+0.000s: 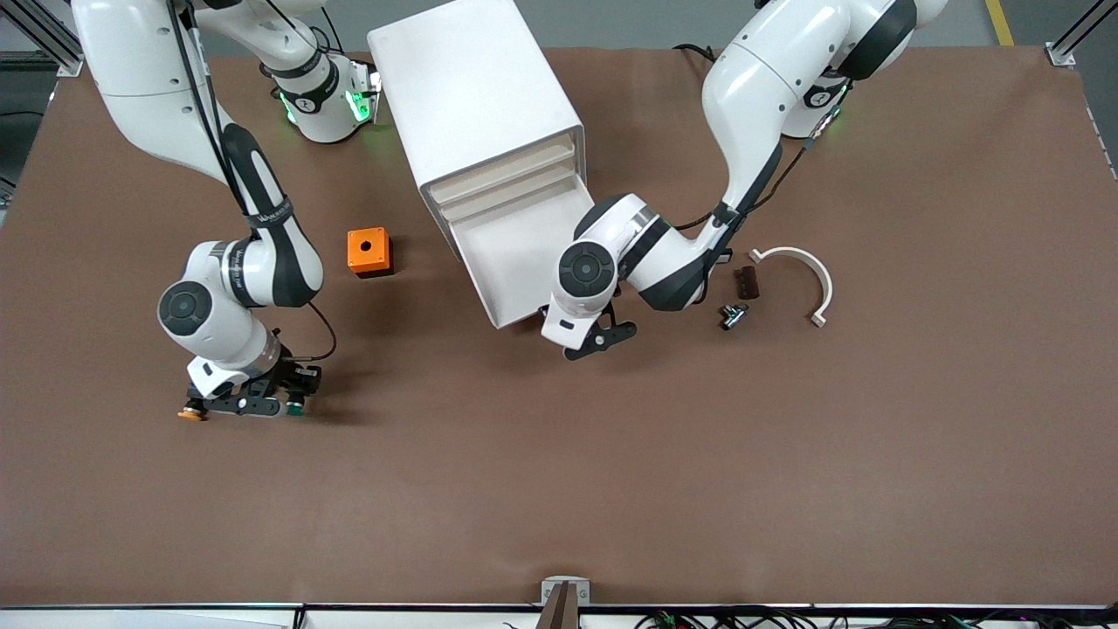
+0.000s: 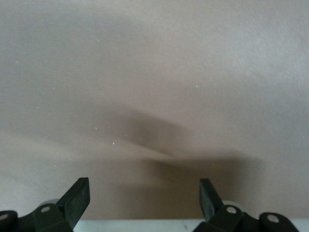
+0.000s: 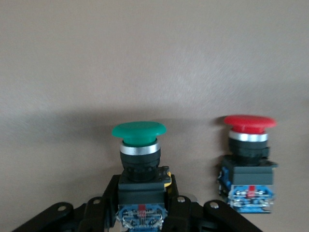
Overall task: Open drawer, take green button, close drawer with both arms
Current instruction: 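Push the drawer shut with the left gripper while the right gripper carries the button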
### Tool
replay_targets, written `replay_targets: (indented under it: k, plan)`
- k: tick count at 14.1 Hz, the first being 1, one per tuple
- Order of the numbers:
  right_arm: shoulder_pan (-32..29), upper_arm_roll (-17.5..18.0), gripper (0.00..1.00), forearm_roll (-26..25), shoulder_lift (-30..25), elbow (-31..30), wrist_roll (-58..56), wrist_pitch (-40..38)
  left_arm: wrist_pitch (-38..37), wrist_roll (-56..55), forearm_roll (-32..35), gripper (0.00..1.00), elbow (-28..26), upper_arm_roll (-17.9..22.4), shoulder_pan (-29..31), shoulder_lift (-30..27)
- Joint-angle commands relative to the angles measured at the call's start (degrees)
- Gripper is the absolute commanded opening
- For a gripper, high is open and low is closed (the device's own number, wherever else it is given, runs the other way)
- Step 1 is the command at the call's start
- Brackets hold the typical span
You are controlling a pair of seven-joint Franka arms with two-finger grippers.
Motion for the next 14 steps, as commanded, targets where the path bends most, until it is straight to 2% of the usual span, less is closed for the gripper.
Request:
replay_targets:
  k: [1,6,12,14]
  plan:
    - [-1.0,1.1,0.00,0.2,0.6,-0.3,-0.8,0.9,0.5,1.1,0.5,1.00,0.2,-0.2,-1.1,0.2]
    - [-2.2,3.9,0.00,5.2,0.8,-0.2,-0.8,0.2,0.6,1.0,-2.4,1.00,0.5,-0.3,-2.7,0.2]
    - [-1.5,3.9,0.00,5.2,0.8,0.1,1.3,-0.4,0.5,0.8,-5.0,1.00,0.4,-0.3,-5.6,-0.1]
    - [-1.3,3.9,0.04,5.2,0.8,0.2,3.8,-0.6,0.5,1.0,-6.9,1.00,0.4,-0.3,-7.2,0.0]
